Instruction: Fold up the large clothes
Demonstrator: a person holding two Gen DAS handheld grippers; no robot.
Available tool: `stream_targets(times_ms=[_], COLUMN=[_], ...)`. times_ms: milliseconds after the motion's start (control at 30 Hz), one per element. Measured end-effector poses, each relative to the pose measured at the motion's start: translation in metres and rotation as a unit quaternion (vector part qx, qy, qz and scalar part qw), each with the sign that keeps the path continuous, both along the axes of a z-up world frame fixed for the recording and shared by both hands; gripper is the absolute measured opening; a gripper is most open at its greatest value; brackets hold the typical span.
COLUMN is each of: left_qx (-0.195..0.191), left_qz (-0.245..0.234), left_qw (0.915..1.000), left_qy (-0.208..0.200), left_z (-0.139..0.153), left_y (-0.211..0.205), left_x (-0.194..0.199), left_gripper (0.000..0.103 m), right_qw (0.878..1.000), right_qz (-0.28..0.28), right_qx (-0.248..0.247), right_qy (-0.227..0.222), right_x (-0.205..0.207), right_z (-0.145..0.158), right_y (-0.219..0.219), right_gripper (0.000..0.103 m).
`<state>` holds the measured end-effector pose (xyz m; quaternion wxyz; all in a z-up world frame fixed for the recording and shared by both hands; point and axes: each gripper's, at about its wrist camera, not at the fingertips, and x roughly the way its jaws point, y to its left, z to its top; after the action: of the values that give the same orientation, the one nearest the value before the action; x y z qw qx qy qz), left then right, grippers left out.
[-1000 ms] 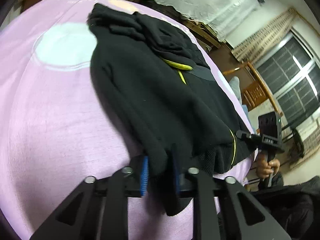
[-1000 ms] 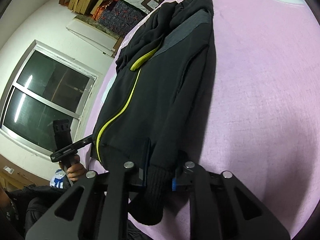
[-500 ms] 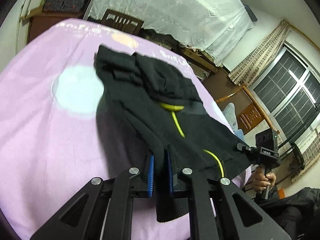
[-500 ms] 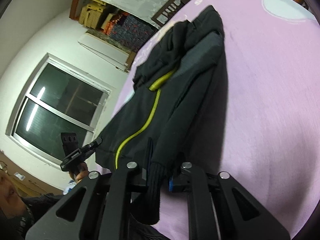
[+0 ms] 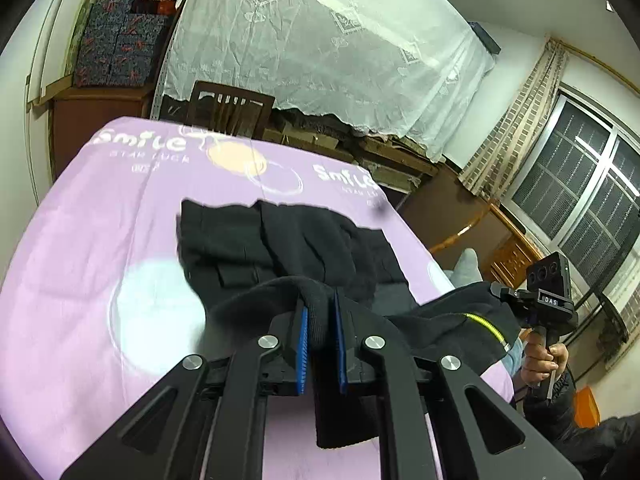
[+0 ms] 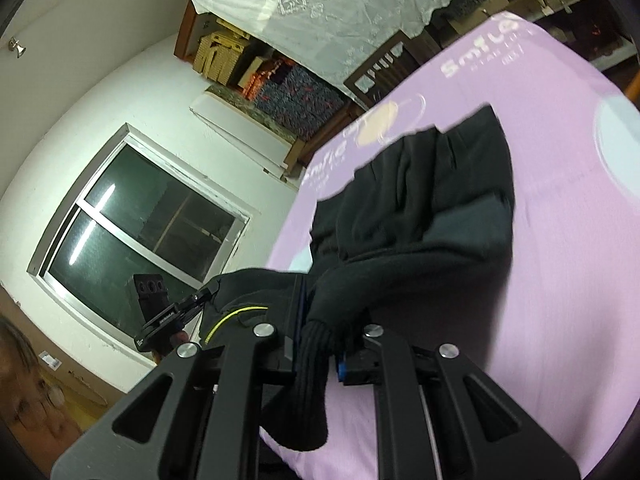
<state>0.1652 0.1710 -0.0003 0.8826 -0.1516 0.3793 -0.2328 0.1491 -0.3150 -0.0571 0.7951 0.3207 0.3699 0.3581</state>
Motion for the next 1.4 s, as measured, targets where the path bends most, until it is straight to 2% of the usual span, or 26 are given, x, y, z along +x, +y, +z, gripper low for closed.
stream_targets(times_ms=[300, 500, 600, 767, 933, 1033, 1133, 1233, 1300, 1333, 1367, 1400], left_qx=[0.013, 0.005, -0.003, -0.006, -0.007, -0.002, 0.015, 0.031, 0.019, 0.014, 0.013, 0.012], left_qz=[0.015, 0.037, 0.05, 0.067, 0.082, 0.085, 0.087, 0.09, 0.089, 0.092, 0.107, 0.117], left_qw=[0.9998, 0.9987, 0.9968, 0.9919, 0.9834, 0.9805, 0.9826, 0.9826, 0.9845, 0.9853, 0.9862, 0.9865], left_qy=[0.002, 0.033, 0.061, 0.107, 0.162, 0.177, 0.163, 0.16, 0.15, 0.143, 0.125, 0.115], left_z=[0.01, -0.008, -0.029, -0.07, -0.119, -0.144, -0.146, -0.136, -0.12, -0.112, -0.098, -0.091], left_y=[-0.005, 0.001, 0.006, 0.01, 0.013, 0.01, 0.004, 0.001, 0.006, 0.008, 0.015, 0.018], left_x=[0.061, 0.115, 0.146, 0.184, 0.215, 0.223, 0.221, 0.217, 0.21, 0.207, 0.198, 0.194], left_gripper=[0.012, 0.012, 0.012, 0.012, 0.012, 0.012, 0.013, 0.014, 0.021, 0.043, 0.07, 0.078], right_qw=[1.0, 0.999, 0.998, 0.992, 0.984, 0.979, 0.976, 0.975, 0.974, 0.974, 0.974, 0.974], right_qz=[-0.017, -0.032, -0.039, -0.057, -0.076, -0.085, -0.09, -0.09, -0.088, -0.087, -0.086, -0.088], right_qx=[0.012, 0.014, 0.017, 0.035, 0.039, 0.05, 0.057, 0.063, 0.072, 0.08, 0.088, 0.095], right_qy=[0.003, 0.03, 0.049, 0.106, 0.154, 0.176, 0.188, 0.192, 0.197, 0.196, 0.192, 0.185], right_x=[0.073, 0.13, 0.157, 0.205, 0.232, 0.241, 0.246, 0.247, 0.246, 0.244, 0.241, 0.239], right_z=[0.021, 0.012, 0.002, -0.038, -0.082, -0.107, -0.126, -0.129, -0.127, -0.122, -0.116, -0.11], right_y=[0.005, 0.009, 0.011, 0.013, 0.012, 0.011, 0.012, 0.012, 0.012, 0.01, 0.008, 0.005], right_gripper=[0.011, 0.011, 0.011, 0.011, 0.011, 0.011, 0.011, 0.01, 0.018, 0.022, 0.034, 0.049])
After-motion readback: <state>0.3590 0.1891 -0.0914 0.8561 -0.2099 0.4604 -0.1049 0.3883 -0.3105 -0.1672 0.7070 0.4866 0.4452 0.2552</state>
